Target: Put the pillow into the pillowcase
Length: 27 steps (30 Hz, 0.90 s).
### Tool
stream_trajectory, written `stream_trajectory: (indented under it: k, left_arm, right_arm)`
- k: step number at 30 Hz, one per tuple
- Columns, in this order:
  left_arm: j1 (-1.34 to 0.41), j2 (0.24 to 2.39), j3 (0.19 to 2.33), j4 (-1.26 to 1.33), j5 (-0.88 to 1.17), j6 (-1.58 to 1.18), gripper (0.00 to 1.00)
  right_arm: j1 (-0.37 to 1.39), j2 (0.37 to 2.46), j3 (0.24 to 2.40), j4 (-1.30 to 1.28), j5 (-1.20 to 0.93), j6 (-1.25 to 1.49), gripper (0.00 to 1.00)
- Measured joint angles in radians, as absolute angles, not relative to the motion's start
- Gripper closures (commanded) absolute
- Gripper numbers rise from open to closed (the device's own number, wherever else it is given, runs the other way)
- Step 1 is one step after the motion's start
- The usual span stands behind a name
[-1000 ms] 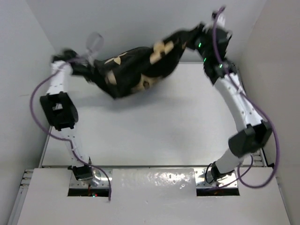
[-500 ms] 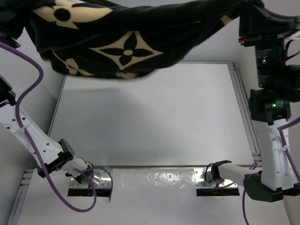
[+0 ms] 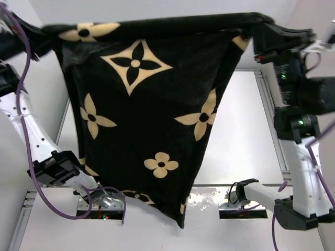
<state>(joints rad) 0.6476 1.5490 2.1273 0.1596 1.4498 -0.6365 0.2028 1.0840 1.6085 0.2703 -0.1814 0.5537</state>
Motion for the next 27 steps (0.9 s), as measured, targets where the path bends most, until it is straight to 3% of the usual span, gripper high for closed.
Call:
stream_trajectory:
  k: [6, 11, 14, 16, 18, 21, 22, 25, 27]
  left_arm:
    - [0.59, 1.458, 1.632, 0.005, 1.438, -0.381, 1.0]
    - [0.427, 1.46, 1.609, -0.497, 1.048, 0.216, 0.98]
    - [0.291, 1.417, 1.523, -0.593, 0.878, 0.434, 0.86]
    - [0.268, 1.402, 1.489, -0.648, 0.821, 0.514, 0.84]
    - [0.267, 1.403, 1.48, -0.676, 0.762, 0.578, 0.77]
    - [0.267, 1.403, 1.479, -0.682, 0.703, 0.64, 0.47]
    - [0.267, 1.403, 1.479, -0.682, 0.686, 0.658, 0.33]
    - [0.266, 1.403, 1.492, -0.679, 0.641, 0.709, 0.22]
    - [0.274, 1.402, 1.515, -0.663, 0.62, 0.732, 0.22]
  right_arm:
    - [0.327, 1.153, 1.464, 0.29, -0.174, 0.607, 1.0]
    - [0.491, 1.234, 1.452, 0.281, -0.109, 0.551, 1.0]
    - [0.569, 1.249, 1.452, 0.279, -0.079, 0.503, 1.0]
    - [0.608, 1.249, 1.456, 0.281, -0.057, 0.472, 1.0]
    - [0.651, 1.249, 1.47, 0.284, -0.036, 0.438, 1.0]
    - [0.698, 1.25, 1.499, 0.283, -0.022, 0.395, 1.0]
    - [0.71, 1.25, 1.511, 0.282, -0.014, 0.382, 1.0]
    - [0.729, 1.254, 1.548, 0.279, 0.007, 0.348, 1.0]
    - [0.735, 1.261, 1.577, 0.272, 0.026, 0.331, 1.0]
